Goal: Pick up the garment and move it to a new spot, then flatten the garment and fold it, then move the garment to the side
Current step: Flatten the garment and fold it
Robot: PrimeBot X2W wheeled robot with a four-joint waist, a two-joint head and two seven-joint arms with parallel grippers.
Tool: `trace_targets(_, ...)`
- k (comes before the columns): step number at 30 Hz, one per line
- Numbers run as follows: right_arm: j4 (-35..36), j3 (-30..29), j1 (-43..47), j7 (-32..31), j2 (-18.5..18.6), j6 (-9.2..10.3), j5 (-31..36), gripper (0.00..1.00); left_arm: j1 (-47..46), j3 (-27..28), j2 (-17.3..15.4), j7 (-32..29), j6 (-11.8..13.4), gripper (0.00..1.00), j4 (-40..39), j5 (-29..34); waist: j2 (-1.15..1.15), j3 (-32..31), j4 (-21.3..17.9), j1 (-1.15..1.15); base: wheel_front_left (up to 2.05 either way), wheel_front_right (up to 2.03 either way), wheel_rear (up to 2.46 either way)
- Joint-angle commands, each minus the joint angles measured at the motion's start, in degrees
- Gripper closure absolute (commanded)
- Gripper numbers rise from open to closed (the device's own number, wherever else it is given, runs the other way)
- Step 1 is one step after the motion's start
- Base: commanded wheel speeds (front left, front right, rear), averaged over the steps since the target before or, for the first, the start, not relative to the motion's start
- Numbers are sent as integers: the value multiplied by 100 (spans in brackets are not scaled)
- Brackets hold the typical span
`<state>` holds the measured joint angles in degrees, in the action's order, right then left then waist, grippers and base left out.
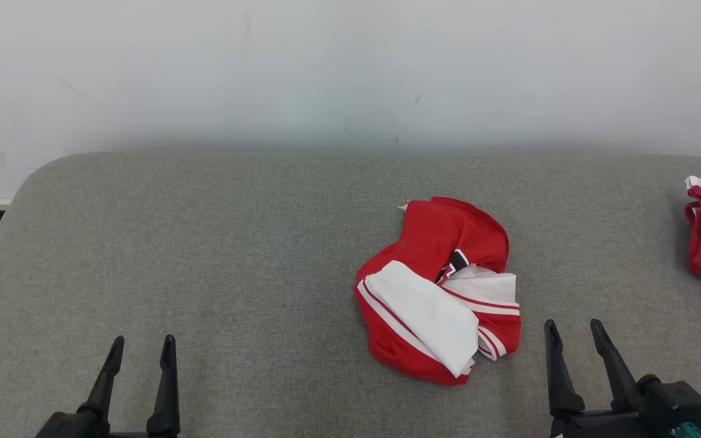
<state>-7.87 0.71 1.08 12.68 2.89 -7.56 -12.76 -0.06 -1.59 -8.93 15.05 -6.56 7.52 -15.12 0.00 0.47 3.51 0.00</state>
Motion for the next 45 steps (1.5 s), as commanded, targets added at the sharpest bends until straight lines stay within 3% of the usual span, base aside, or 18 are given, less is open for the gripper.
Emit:
trace_targets(1,-9,27,14,24,-1,14,-17,0,15,10,12,18,-28,0,-8,36,0,-2,4,0,0,0,0)
trace_targets(14,-414,542,-301,-191,124,14,-111,0,-33,-40,67,18,-65,0,50,58,0,75,148,0,0,0,0)
trace_targets(29,-2570,1175,-1376,36,223,14,-480,0,-287,-167,153,18,-82,0,227,15,0,338,681,0,0,0,0)
trace_targets(30,-2681,1222,-1427,53,212,14,-540,66,-304,-161,152,18,-84,0,226,12,0,348,700,0,0,0,0)
trace_targets(31,-2788,1268,-1488,72,208,14,-584,98,-315,-153,149,18,-85,0,229,9,0,354,713,0,0,0,0)
trace_targets(38,-2843,1075,-1772,253,408,14,-731,100,-248,-62,142,18,-84,0,245,8,0,329,634,0,0,0,0)
trace_targets(45,-2015,400,-1843,254,987,14,-715,100,-180,-52,226,18,-86,0,271,62,0,237,447,0,0,0,0)
